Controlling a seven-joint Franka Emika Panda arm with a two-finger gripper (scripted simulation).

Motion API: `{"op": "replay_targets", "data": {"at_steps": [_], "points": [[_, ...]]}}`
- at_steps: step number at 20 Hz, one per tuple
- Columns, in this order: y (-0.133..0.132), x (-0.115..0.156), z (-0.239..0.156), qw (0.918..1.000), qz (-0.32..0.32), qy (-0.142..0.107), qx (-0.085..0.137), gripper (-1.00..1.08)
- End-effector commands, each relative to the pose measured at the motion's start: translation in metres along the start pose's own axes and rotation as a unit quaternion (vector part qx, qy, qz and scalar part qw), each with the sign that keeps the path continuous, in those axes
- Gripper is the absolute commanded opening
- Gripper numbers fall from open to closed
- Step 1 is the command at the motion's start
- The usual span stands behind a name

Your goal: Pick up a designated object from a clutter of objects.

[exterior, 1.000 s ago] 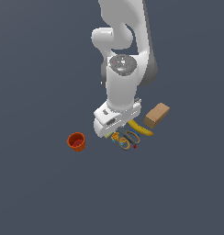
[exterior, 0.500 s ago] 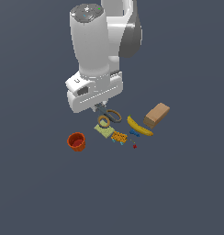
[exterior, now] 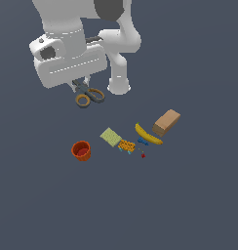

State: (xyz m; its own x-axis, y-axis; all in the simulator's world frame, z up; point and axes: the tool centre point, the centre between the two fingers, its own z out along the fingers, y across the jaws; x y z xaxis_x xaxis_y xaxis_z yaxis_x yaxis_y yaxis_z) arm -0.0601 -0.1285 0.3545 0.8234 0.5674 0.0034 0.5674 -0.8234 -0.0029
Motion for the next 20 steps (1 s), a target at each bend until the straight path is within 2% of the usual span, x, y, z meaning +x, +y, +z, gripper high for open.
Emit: {"op": "replay_targets", "data": {"at_steps": [1,10,20], "points": [[0.010,-0.018,-0.021,1.0000,0.000,0.000,0.000,-1.00],[0.037,-0.060,-0.073,1.0000,0.000,-0.001,-0.001,-1.00],[0.044,-0.067,-0.084,1.0000,0.000,-0.002,-0.001,-1.00]]}}
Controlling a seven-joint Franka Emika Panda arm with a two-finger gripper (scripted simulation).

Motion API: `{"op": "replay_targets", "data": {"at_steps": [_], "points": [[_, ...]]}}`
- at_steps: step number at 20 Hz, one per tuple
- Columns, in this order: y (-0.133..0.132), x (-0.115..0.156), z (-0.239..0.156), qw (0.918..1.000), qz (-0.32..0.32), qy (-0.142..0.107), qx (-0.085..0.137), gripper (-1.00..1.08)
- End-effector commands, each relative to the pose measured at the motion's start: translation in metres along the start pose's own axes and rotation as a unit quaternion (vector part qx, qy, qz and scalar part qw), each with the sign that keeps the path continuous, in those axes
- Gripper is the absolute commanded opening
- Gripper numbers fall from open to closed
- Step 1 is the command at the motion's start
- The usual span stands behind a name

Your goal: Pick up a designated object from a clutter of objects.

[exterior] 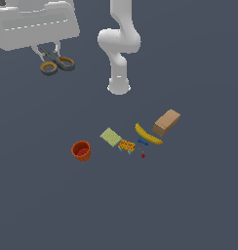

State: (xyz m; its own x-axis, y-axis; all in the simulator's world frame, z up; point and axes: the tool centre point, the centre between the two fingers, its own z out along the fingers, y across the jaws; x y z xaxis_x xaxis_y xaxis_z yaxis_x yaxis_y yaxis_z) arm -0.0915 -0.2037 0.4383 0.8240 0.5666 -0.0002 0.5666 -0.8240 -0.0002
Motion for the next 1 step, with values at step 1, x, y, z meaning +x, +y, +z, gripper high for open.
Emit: {"op": "replay_targets", "data": {"at_steps": [1], "points": [[-0.0002,0.0011,0.0006,1.0000,0.000,0.000,0.000,-1.00]]}}
